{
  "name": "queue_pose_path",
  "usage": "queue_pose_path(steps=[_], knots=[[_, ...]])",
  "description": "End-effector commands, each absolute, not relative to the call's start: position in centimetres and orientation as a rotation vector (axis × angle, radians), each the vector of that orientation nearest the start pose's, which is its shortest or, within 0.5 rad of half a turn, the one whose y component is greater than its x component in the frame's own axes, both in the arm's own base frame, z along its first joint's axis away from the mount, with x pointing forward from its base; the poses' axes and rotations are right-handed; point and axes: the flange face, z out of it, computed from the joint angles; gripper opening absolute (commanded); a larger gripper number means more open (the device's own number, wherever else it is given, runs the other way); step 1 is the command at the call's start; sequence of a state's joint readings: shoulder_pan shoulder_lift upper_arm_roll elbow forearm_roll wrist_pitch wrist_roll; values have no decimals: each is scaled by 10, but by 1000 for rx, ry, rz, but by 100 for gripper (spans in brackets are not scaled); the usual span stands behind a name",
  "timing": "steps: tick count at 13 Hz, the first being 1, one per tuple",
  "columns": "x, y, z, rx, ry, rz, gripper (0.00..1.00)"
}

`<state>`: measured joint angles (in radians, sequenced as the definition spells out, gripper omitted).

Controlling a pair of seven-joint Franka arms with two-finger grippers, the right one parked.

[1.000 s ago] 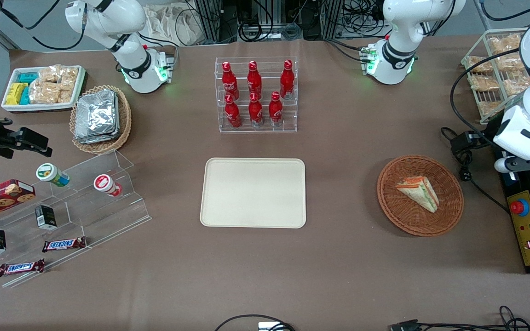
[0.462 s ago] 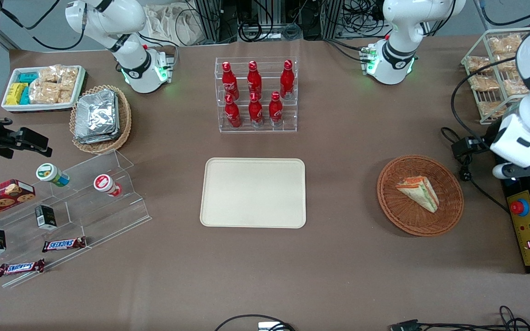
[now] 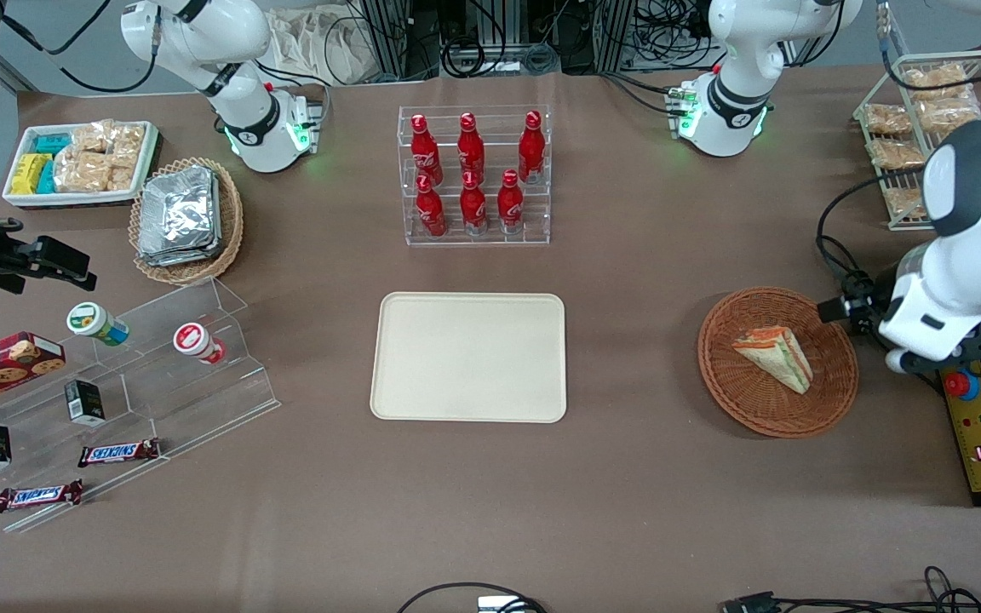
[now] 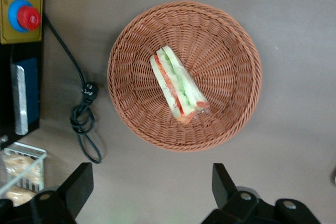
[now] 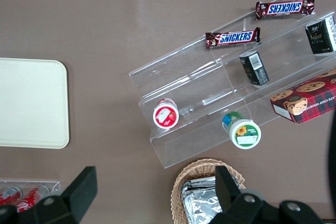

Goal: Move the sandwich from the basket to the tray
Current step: 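Move the open left gripper over the sandwich in the wicker basket, then lower the left gripper around the sandwich's upright edge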

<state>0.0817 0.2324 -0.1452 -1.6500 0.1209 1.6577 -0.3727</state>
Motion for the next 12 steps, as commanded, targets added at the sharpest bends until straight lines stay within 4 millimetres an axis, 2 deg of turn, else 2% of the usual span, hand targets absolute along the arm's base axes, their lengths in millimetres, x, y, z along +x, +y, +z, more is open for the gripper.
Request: queue_pose_path(steps=[1,2,5,8,10,12], knots=[[610,-20,426,-2889,-736,268,100],[612,-21,411,-2856,-860,242,100],[609,-16,379,-2827,-985,216,100],[609,-13,362,-2807,-1030,227,100],[607,4,342,-2805,-1071,220,100],[601,8,326,-2821,-1084,179,100]])
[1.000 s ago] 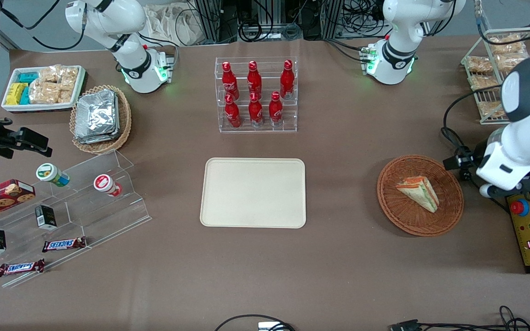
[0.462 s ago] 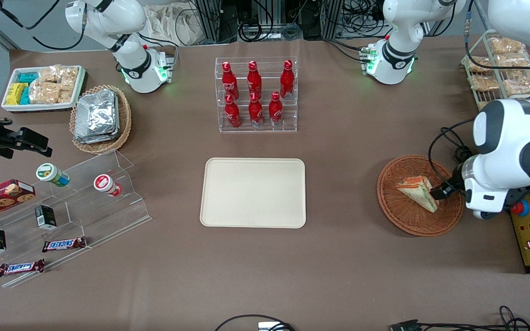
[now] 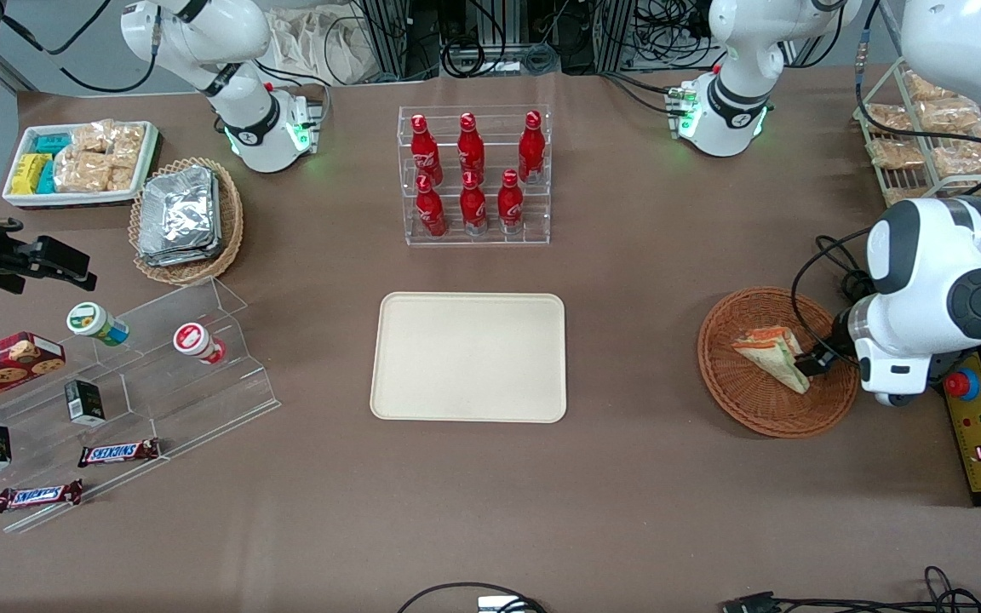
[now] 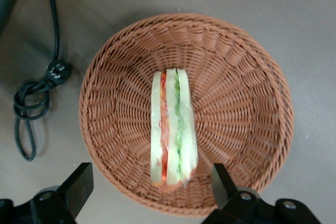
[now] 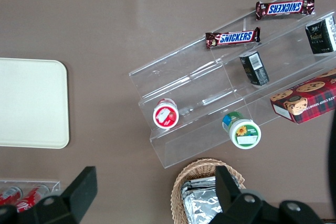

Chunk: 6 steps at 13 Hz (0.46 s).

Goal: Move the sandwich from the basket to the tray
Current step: 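Lower the left gripper around the sandwich's upright edge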

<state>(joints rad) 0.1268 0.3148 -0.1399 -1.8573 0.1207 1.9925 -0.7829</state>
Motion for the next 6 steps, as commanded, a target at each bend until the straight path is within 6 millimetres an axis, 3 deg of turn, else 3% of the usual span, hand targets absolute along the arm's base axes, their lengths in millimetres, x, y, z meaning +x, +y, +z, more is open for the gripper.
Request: queue_pose_path(steps=[1,6], knots=[[600,7,319,-2824,-1104,162,100],[587,-2,290,-2817,-1188,103,100]])
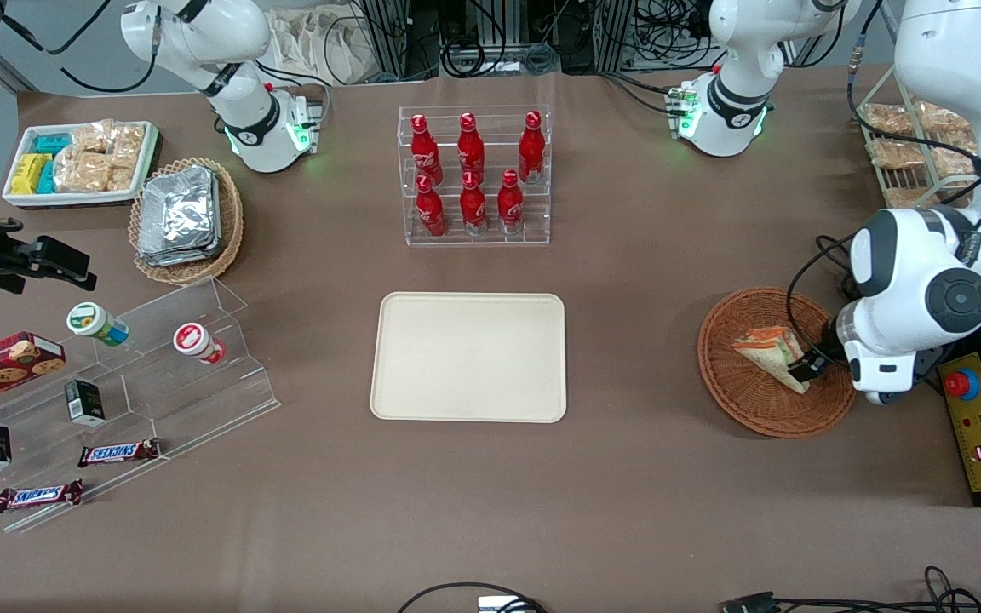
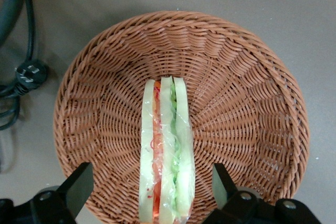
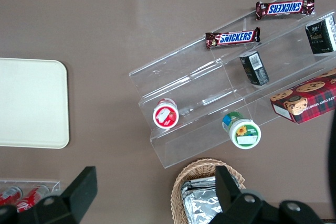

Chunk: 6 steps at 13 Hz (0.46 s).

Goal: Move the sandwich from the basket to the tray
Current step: 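Lower the left gripper around the sandwich's upright edge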

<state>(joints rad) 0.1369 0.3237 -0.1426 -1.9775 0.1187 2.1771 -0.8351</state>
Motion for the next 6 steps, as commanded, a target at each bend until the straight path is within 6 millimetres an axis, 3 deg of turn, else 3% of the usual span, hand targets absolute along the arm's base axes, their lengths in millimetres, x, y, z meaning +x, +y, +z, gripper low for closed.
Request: queue_pose_path(steps=[1,6], knots=[[584,-3,284,-2826,-1193,81,100],[574,-6,245,-2851,-1206,54,100]])
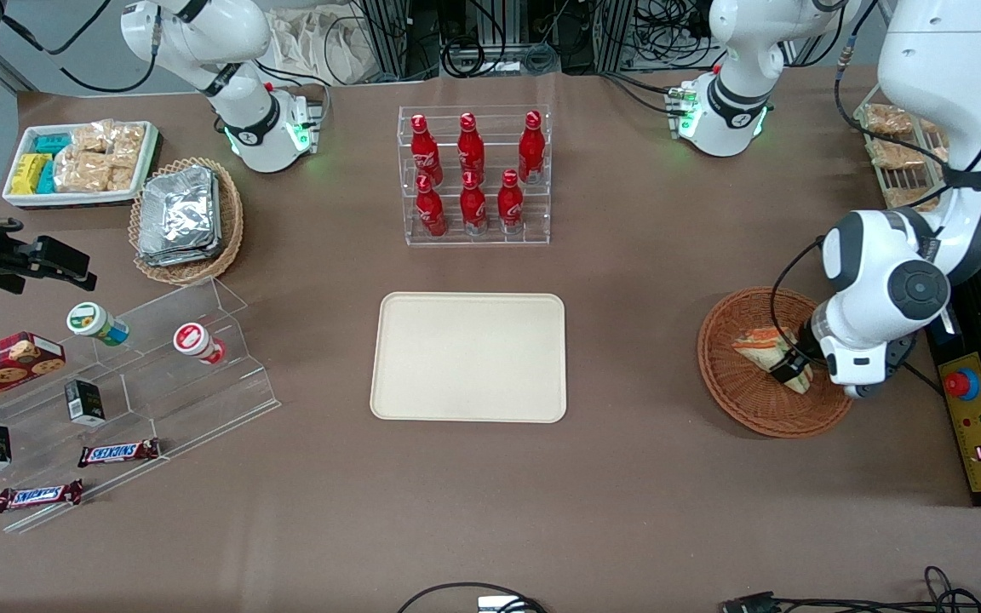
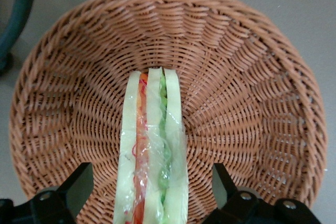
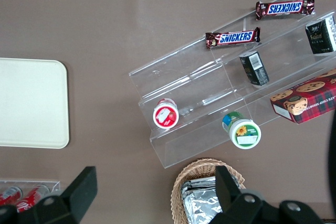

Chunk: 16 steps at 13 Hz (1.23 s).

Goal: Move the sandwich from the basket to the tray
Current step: 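Lower the left gripper around the sandwich's upright edge, then close the left gripper on the sandwich and lift it from the basket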

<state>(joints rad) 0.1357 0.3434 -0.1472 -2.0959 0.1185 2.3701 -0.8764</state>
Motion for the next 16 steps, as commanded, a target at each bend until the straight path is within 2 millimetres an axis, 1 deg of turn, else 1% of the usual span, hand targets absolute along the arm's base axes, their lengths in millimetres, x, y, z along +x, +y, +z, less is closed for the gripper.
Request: queue_pose_path(steps=[1,2,3,4,5,6,8,9,10,11,12,13,14,15,16], knots=[[574,-8,238,-2846,-1218,66,100],[574,-12,234,-2843,-1230,64,100],[575,-13,235,-2846,-1227,55,84],[576,-16,237,-2849,-1224,53,32],[577,-26,239,-2857,-1203,56,0],[580,-37,244,-2861,-1200,42,0],[586,-36,259,-2855,-1182,43,0],[589,-38,267,-2839,-1160,90,0],[598,-47,284,-2833,-1131,110,0],[608,-51,306,-2815,-1114,147,0],[616,-71,332,-2832,-1031,181,0],[623,-85,359,-2847,-957,217,0],[628,-106,385,-2875,-870,230,0],[629,-131,400,-2916,-756,237,0],[628,-161,414,-2975,-624,202,0]])
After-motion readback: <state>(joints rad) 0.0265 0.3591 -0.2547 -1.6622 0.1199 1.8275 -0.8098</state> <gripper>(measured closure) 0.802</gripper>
